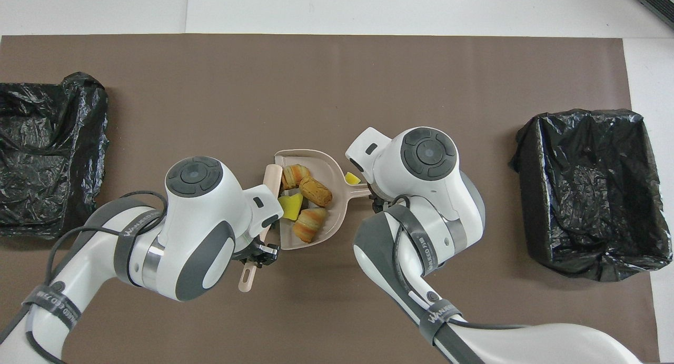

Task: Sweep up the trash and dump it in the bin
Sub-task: 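Sweep the remaining pieces into the dustpan with the brush again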

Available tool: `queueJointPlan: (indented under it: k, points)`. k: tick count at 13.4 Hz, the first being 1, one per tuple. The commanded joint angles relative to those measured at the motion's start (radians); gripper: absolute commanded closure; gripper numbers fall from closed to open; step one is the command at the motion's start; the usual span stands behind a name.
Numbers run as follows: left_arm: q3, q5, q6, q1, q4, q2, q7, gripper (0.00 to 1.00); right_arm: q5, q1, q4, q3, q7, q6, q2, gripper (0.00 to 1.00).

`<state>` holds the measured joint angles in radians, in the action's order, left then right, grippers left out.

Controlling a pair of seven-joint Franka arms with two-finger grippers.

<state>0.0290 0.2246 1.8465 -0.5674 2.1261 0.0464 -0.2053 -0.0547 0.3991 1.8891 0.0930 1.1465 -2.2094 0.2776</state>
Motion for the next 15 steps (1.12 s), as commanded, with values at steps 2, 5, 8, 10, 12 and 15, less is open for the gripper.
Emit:
queueJointPlan:
  k: [2, 5, 8, 10, 12, 15]
  points:
    - [0.017, 0.109, -0.001, -0.013, -0.009, -0.017, -0.086, 1.0, -0.086, -0.011, 0.11, 0.005, 0.008, -0.154, -0.017, 1.0]
    - [0.025, 0.166, -0.009, 0.015, -0.015, -0.042, -0.089, 1.0, -0.096, -0.02, 0.099, 0.005, 0.033, -0.144, -0.02, 1.0]
    - [0.026, 0.168, -0.067, 0.086, -0.046, -0.092, -0.083, 1.0, -0.096, -0.019, 0.087, 0.004, 0.033, -0.135, -0.026, 1.0]
    - [0.026, 0.168, -0.111, 0.141, -0.083, -0.112, -0.085, 1.0, -0.096, -0.019, 0.059, 0.004, 0.024, -0.083, -0.046, 1.0]
    - [0.026, 0.165, -0.159, 0.184, -0.11, -0.112, -0.075, 1.0, -0.096, -0.035, 0.03, -0.002, 0.022, -0.034, -0.061, 1.0]
    - [0.032, 0.157, -0.162, 0.205, -0.092, -0.126, -0.072, 1.0, -0.082, -0.087, 0.004, -0.006, 0.038, 0.026, -0.11, 1.0]
